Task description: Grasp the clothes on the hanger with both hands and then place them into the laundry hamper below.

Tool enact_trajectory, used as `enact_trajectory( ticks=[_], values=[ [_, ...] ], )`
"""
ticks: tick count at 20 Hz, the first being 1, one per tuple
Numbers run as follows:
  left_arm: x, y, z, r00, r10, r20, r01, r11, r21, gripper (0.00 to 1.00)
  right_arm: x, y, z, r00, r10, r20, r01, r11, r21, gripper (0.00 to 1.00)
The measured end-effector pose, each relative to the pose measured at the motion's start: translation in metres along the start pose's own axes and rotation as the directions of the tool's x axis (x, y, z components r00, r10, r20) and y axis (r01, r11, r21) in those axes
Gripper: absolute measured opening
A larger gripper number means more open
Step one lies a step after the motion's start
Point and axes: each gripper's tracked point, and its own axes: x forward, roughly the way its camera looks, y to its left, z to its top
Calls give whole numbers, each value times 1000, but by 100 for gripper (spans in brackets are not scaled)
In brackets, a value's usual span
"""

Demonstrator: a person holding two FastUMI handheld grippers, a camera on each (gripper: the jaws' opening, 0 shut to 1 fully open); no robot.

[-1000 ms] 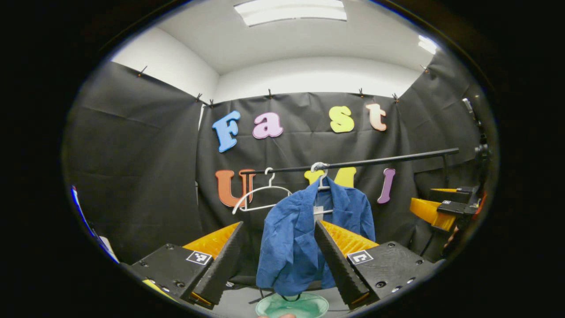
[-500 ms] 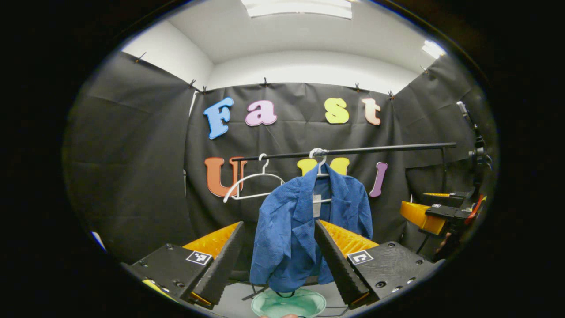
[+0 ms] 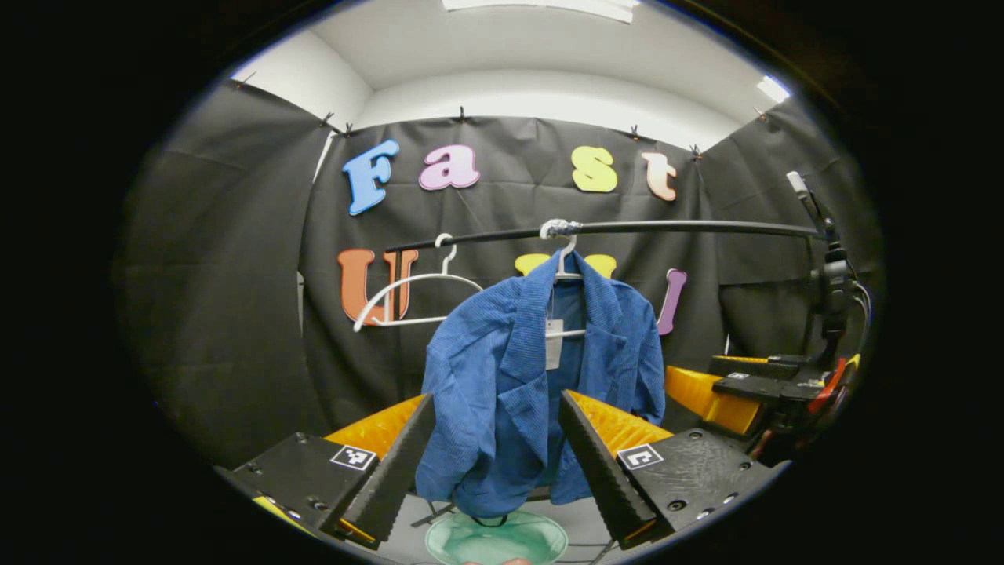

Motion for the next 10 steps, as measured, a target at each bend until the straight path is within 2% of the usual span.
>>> enact_trajectory(
  ticks=[1,3,5,6,10],
  values=[
    [12,-3,-4,1000,-2,-9,2,1000,-1,100,15,1,-2,1000,10,-13,-10,1000,-5,99],
    [37,-9,-10,1000,-7,-25,7,1000,-7,96,41,2,-4,999,28,-25,-28,1000,-9,99],
    [60,-11,-21,998,-5,-59,4,1000,-14,100,65,0,-8,998,40,-49,-40,999,-5,99],
    [72,-12,-25,997,-4,-76,2,1000,-22,95,75,0,-10,997,51,-60,-51,999,0,99],
    [112,-21,-42,990,-16,-139,7,998,-64,96,107,3,-15,990,95,-106,-95,995,1,99]
  ],
)
